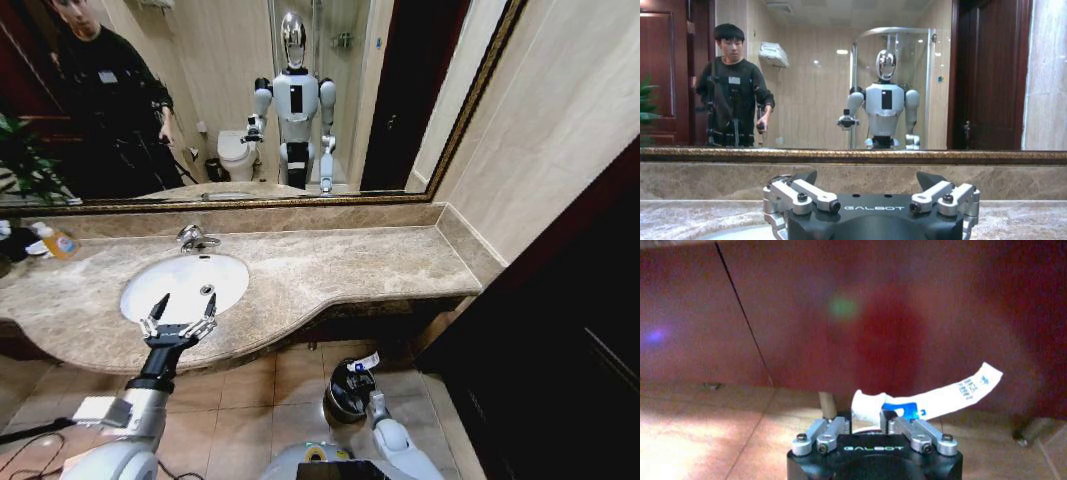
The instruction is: Pick up the trash from the sink and place it in the trash bin.
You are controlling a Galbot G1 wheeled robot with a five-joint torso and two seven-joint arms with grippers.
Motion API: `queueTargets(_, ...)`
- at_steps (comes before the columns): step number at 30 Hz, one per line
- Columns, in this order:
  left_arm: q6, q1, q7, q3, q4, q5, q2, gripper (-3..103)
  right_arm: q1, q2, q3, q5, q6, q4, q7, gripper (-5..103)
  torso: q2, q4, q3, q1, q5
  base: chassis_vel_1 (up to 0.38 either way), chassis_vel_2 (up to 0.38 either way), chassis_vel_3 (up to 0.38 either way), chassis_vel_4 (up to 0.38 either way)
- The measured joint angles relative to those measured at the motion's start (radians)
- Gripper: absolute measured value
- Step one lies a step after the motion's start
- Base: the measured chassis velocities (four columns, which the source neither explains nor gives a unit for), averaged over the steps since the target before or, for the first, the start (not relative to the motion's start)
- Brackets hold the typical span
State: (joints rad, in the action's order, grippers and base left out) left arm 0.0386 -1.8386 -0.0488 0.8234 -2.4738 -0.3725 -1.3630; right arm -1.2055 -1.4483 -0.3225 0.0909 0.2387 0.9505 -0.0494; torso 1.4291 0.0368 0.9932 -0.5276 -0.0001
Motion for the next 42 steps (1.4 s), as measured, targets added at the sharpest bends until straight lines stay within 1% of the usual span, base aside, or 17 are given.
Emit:
queueTargets(6,0.0,0.0,0.0,0.0,0.0,0.0,0.0,100,0.026,0.0,0.0,-0.005,0.036,-0.078,0.011,25,0.0,0.0,0.0,0.0,0.0001,0.0,0.0,0.0,0.0)
queueTargets(7,0.0,0.0,0.0,0.0,0.0,0.0,0.0,100,0.027,0.0,-0.001,-0.007,0.041,-0.085,0.017,23,0.0,0.0,0.0,0.0,0.0,0.0,0.0,0.0,0.0)
queueTargets(8,0.0,0.0,0.0,0.0,0.0,0.0,0.0,100,0.026,0.0,-0.002,-0.008,0.046,-0.085,0.02,28,0.0,0.0,0.0,0.0,0.0,0.0,0.0,0.0,0.0)
queueTargets(10,0.0,0.0,0.0,0.0,0.0,0.0,0.0,100,0.024,0.0,-0.002,-0.009,0.049,-0.083,0.023,28,0.0,0.0,0.0,0.0,0.0,0.0,0.0,0.0,0.0)
queueTargets(11,0.0,0.0,0.0,0.0,0.0,0.0,0.0,100,0.021,0.0,-0.001,-0.01,0.05,-0.077,0.029,40,0.0,0.0,0.0,0.0,0.0001,0.0,0.0,0.0,0.0)
queueTargets(12,0.0,0.0,0.0,0.0,0.0,0.0,0.0,100,0.019,-0.001,0.0,-0.012,0.051,-0.07,0.036,45,0.0,0.0,0.0,0.0,0.0,0.0,0.0,0.0,0.0)
queueTargets(14,0.0,0.0,0.0,0.0,0.0,0.0,0.0,100,0.018,-0.001,0.0,-0.012,0.051,-0.068,0.038,45,0.0,0.0,0.0,0.0,-0.0001,0.0,0.0,0.0,0.0)
queueTargets(15,0.0,0.0,0.0,0.0,0.0,0.0,0.0,100,0.011,-0.005,0.001,-0.014,0.051,-0.056,0.046,50,0.0,0.0,0.0,0.0,0.0,0.0,0.0,0.0,0.0)
queueTargets(16,0.0,0.0,0.0,0.0,0.0,0.0,0.0,100,0.006,-0.007,0.001,-0.017,0.051,-0.05,0.048,50,0.0,0.0,0.0,0.0,0.0001,0.0,0.0,0.0,0.0)
queueTargets(17,0.0,0.0,0.0,0.0,0.0,0.0,0.0,100,0.002,-0.007,0.001,-0.019,0.051,-0.046,0.049,61,0.0,0.0,0.0,0.0,0.0002,0.0,0.0,0.0,0.0)
queueTargets(18,0.0,0.0,0.0,0.0,0.0,0.0,0.0,100,-0.005,-0.006,0.002,-0.023,0.051,-0.039,0.05,66,0.0,0.0,0.0,0.0,0.0,0.0,0.0,0.0,0.0)
queueTargets(19,0.0,0.0,0.0,0.0,0.0,0.0,0.0,100,-0.005,-0.006,0.002,-0.023,0.051,-0.039,0.05,66,0.0,0.0,0.0,0.0,0.0,0.0,0.0,0.0,0.0)
queueTargets(20,0.0,0.0,0.0,0.0,0.0,0.0,0.0,100,-0.01,-0.006,0.002,-0.024,0.051,-0.034,0.05,72,0.0,0.0,0.0,0.0,0.0,0.0,0.0,0.0,0.0)
queueTargets(23,0.0,0.0,0.0,0.0,0.0,0.0,0.0,100,-0.017,-0.005,0.002,-0.025,0.051,-0.026,0.05,78,0.0,0.0,0.0,0.0,0.0001,0.0,0.0,0.0,0.0)
queueTargets(27,0.0,0.0,0.0,0.0,0.0,0.0,0.0,100,-0.029,-0.002,0.002,-0.026,0.051,-0.009,0.05,97,0.0,0.0,0.0,0.0,0.0,0.0,0.0,0.0,0.0)
queueTargets(37,0.0,0.0,0.0,0.0,0.0,0.0,0.0,100,-0.048,-0.002,0.003,-0.024,0.052,0.02,0.048,100,0.0,0.0,0.0,0.0,0.0,0.0,0.0,0.0,0.0)
queueTargets(42,0.0,0.0,0.0,0.0,0.0,0.0,0.0,100,-0.084,0.009,-0.003,0.004,0.026,0.111,0.049,100,0.0,0.0001,0.0,0.0,0.0002,0.0,0.0,0.0,0.0)
